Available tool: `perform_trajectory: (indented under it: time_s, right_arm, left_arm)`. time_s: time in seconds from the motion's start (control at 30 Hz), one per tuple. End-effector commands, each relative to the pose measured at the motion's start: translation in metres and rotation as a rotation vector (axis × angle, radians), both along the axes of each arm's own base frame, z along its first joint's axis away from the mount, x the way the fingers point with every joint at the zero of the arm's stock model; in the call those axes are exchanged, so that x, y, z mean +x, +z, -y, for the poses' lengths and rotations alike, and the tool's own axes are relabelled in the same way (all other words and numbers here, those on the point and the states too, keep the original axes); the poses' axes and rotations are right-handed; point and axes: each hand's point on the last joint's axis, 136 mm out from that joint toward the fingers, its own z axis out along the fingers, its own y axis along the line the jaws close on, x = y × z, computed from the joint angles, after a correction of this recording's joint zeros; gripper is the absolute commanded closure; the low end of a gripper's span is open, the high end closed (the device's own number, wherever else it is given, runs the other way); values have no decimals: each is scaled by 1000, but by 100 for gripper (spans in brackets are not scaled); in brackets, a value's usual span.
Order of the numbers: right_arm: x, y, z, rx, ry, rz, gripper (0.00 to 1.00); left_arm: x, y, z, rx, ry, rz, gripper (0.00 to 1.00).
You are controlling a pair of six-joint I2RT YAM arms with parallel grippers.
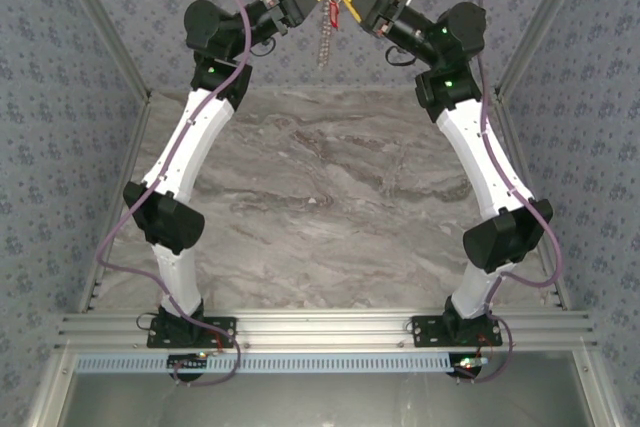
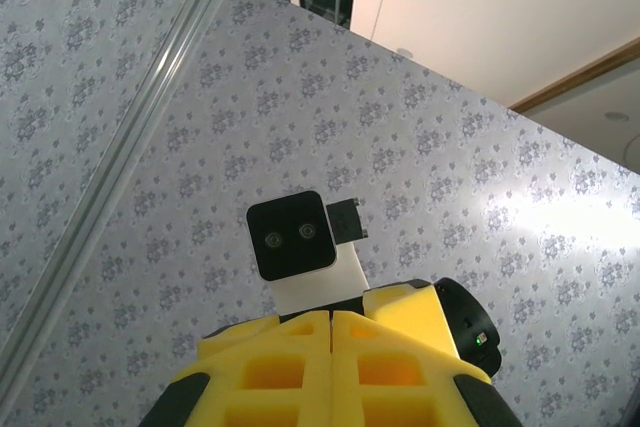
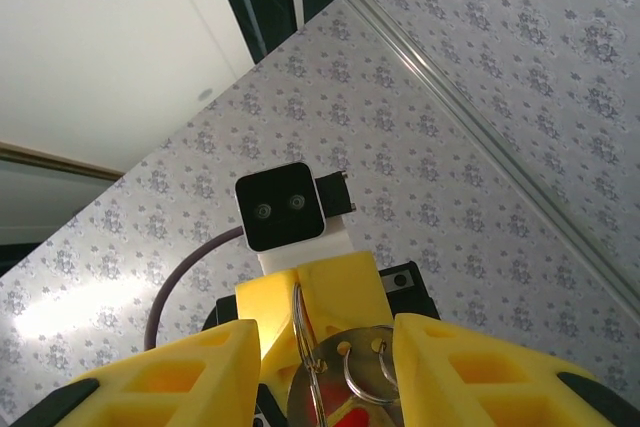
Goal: Put the keys on the keyring
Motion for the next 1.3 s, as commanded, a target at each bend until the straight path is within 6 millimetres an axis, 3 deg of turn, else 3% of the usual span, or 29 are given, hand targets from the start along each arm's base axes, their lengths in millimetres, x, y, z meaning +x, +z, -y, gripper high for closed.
perform_trajectory:
  time_s: [0.0,0.33,0.53,0.73,0.87,0.9,1.0,1.07,1.17,1.27]
  right_arm:
    - [-13,18,-1,13,-9,70,59]
    - [-13,19,-5,12,-12,72,62]
    - [-12,17,-6,7,-7,66,75]
    - [-11,8,-7,-6,-7,52,100]
    - [-8,4,-3,-20,-8,44,100]
    - [-6,2,-2,-28,-7,41,100]
    - [-8,-5,0,-68,18,44,100]
    - [-9,-11,3,-100,36,43,100]
    - [-12,-21,8,-155,71,45,100]
    - [-14,-31,15,-209,95,44,100]
  left_arm:
    - [-22,21,-7,-51,-9,74,100]
    - [-24,17,-9,-50,-13,70,100]
    - [-25,17,-9,-51,-8,73,100]
    - [-24,16,-9,-49,-7,74,100]
    - [-27,16,-10,-34,-15,87,100]
    - [-27,16,-9,-23,-19,86,97]
    - [-29,14,-10,19,-13,101,73]
    - [-29,11,-11,55,-2,114,65]
    - [-29,2,-13,126,11,127,59]
    - [-28,-13,-12,220,22,150,58]
